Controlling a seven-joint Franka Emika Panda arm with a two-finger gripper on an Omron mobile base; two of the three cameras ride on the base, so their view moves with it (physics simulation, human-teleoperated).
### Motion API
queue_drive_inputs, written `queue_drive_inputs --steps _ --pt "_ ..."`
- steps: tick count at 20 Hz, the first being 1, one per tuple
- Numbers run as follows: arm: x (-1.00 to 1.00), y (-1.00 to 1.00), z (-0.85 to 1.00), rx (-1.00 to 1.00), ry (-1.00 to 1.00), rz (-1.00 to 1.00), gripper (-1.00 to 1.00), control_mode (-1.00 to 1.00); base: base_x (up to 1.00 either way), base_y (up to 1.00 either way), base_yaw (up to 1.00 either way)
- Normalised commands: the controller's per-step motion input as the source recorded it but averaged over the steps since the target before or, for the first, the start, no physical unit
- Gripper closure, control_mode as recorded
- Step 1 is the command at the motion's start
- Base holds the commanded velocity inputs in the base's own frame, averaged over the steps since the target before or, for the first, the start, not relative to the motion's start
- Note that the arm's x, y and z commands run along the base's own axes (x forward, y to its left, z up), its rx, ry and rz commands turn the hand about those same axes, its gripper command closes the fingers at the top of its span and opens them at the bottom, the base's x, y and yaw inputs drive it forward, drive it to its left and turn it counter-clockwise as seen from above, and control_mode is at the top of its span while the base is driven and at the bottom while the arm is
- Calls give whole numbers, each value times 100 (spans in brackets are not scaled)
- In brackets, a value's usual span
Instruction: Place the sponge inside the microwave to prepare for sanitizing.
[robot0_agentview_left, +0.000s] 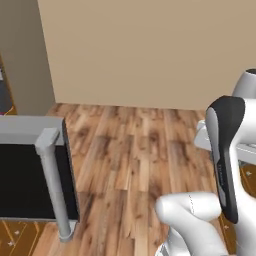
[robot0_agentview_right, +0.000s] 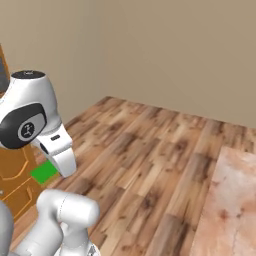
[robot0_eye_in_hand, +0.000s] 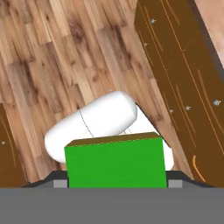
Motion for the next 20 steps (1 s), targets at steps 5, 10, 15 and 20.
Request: queue_drive_inputs --steps 5,10,15,20 --pt "0 0 0 0 0 0 100 100 71 -38 10" --pt "0 0 0 0 0 0 100 100 67 -18 11" --pt "0 0 0 0 0 0 100 100 63 -29 20" --pt "0 0 0 0 0 0 100 100 46 -1 34"
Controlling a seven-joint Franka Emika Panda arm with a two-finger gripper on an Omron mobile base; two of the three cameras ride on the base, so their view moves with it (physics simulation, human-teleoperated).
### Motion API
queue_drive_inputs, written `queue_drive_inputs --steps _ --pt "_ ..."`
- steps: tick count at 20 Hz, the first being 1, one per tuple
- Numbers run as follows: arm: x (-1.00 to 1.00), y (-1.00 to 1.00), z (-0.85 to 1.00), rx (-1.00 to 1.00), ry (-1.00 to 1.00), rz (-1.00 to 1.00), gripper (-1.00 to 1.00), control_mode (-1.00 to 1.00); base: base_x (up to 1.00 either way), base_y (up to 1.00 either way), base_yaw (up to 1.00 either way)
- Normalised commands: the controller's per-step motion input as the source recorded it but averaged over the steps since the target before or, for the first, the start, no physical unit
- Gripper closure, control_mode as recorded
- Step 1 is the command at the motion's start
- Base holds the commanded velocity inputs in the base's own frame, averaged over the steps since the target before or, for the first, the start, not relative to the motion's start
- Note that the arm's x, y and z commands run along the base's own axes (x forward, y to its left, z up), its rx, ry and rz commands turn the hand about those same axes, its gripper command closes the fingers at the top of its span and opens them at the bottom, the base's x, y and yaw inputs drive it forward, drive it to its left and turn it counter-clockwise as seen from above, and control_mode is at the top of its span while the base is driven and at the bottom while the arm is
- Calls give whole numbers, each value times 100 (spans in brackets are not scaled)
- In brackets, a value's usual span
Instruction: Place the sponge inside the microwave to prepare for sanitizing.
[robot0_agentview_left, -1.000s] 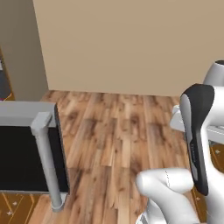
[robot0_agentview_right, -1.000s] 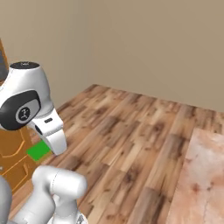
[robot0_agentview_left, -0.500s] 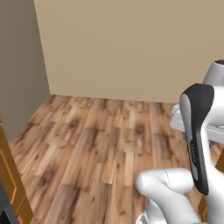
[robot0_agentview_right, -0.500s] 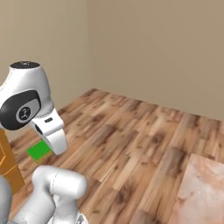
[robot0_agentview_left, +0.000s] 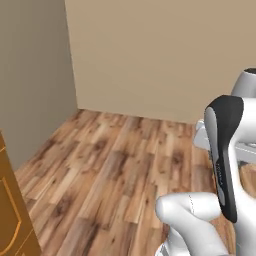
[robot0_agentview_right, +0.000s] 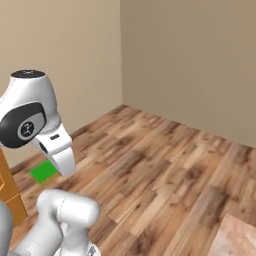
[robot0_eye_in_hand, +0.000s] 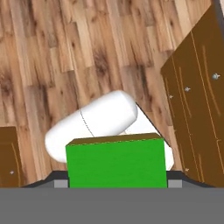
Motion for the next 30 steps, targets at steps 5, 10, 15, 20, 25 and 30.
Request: queue_drive_inputs --steps 5,10,15,20,25,30 --pt "0 0 0 0 0 0 100 100 50 0 38" --pt "0 0 0 0 0 0 100 100 52 0 45" --pt "0 0 0 0 0 0 100 100 53 3 49" --pt "0 0 0 0 0 0 100 100 78 2 55" --pt "0 0 0 0 0 0 100 100 57 0 64" --pt "0 0 0 0 0 0 100 100 41 0 72"
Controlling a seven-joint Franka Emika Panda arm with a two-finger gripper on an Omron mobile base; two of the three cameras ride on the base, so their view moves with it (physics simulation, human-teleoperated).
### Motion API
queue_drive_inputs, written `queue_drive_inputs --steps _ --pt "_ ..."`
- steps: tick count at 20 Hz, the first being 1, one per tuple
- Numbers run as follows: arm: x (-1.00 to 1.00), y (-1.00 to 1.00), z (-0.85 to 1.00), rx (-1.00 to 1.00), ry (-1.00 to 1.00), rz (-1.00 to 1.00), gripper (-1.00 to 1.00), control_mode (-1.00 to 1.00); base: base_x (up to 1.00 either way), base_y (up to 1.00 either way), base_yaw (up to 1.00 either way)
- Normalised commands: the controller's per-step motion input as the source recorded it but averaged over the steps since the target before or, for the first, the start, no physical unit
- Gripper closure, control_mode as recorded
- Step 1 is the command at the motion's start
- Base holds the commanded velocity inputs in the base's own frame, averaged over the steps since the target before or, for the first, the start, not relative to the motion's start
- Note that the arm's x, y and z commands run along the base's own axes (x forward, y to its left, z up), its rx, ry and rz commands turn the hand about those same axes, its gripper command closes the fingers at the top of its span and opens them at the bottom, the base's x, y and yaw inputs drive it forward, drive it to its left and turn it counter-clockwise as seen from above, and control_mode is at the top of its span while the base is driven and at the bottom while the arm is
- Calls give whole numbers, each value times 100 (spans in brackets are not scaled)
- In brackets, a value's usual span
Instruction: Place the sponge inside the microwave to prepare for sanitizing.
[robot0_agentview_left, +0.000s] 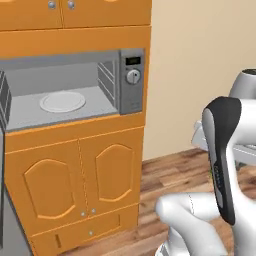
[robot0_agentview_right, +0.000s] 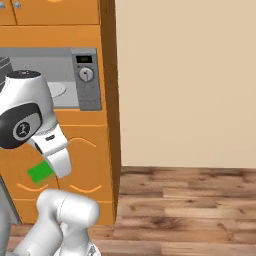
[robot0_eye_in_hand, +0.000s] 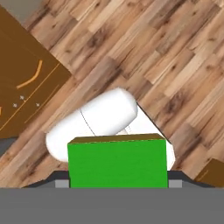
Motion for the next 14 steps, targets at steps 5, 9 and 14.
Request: queue_drive_inputs --steps 5,9,14 --pt "0 0 0 0 0 0 100 100 24 0 75" --pt "0 0 0 0 0 0 100 100 27 0 77" --pt "0 0 0 0 0 0 100 100 18 0 67"
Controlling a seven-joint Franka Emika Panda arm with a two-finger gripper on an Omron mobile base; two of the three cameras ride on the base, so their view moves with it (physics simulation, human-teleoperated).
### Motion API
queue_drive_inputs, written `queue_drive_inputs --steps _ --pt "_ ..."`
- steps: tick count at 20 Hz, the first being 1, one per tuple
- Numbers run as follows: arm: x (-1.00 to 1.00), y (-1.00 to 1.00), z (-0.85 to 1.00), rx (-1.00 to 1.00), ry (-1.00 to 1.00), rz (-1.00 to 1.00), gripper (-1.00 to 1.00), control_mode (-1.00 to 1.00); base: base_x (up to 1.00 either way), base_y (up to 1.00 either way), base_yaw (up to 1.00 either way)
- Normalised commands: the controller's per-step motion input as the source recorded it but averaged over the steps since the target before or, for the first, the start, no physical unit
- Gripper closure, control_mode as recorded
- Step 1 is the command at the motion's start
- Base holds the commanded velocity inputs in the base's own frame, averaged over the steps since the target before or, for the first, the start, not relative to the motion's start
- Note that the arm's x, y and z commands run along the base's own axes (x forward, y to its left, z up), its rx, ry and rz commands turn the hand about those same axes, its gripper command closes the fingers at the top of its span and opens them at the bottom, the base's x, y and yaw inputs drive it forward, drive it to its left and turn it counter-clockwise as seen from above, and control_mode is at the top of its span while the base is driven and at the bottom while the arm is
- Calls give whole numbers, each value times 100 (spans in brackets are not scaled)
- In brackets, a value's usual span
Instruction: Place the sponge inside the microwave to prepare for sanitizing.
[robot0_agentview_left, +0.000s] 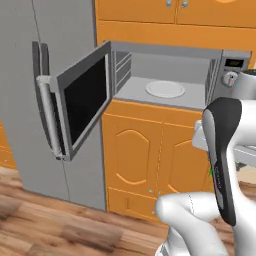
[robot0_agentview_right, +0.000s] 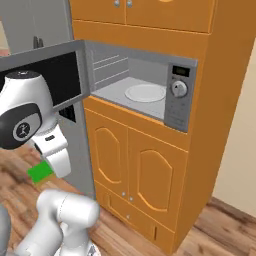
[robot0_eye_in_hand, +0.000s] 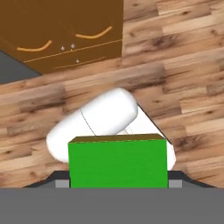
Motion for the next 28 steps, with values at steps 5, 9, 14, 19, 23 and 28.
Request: queue_drive_inputs --steps 5,9,14,19,23,28 --pt "0 0 0 0 0 0 100 100 19 -18 40" --pt "0 0 0 0 0 0 100 100 25 -31 31" --pt "0 0 0 0 0 0 100 100 44 -51 28" --pt "0 0 0 0 0 0 100 100 31 -55 24" --pt "0 0 0 0 0 0 100 100 10 -8 7" --pt "0 0 0 0 0 0 100 100 40 -23 7"
